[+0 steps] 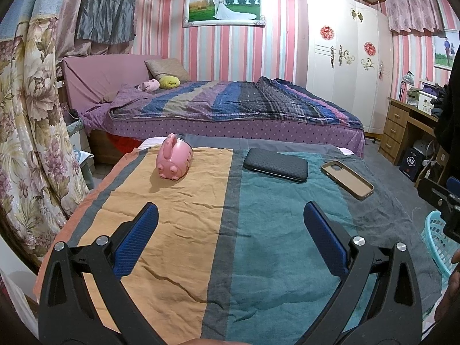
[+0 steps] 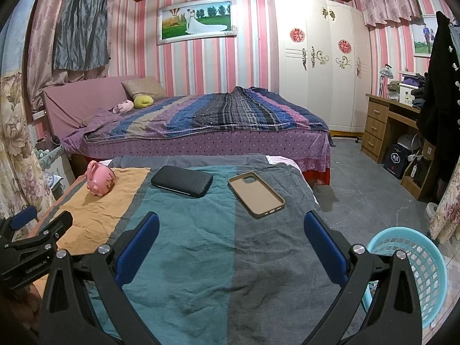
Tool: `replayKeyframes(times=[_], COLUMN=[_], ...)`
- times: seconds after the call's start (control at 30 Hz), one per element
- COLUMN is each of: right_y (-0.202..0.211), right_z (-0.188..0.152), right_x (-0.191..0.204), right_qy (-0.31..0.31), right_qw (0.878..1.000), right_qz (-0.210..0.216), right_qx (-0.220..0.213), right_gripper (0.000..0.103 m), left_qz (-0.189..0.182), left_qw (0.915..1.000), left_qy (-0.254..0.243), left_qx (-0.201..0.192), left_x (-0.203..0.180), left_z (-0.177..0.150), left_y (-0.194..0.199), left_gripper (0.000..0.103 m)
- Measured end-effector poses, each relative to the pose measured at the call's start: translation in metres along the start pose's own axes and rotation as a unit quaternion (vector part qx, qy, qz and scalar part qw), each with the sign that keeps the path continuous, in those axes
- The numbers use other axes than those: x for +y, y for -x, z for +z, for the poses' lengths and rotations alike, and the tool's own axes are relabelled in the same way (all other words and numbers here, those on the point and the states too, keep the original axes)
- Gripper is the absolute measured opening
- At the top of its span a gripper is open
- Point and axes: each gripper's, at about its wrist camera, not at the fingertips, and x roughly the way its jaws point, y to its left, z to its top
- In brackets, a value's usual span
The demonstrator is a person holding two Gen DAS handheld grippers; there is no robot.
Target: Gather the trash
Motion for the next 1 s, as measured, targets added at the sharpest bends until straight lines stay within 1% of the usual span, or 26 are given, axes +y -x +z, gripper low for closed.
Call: replayKeyframes(times=[1.0], right_y=[-0.0004], right_z=[0.0002], right_x=[0.0038], right_qy=[0.000], right_qw=[1.000], right_qz=[-0.003], right_qx=[0.001], right_gripper=[0.098], left_qz=[0.001], left_qw=[1.0000], left_qy=[0.005], left_qx=[-0.001], left_x=[-0.0012], left_z=[-0.0002], left_y=[-0.0001], left_gripper=[0.098])
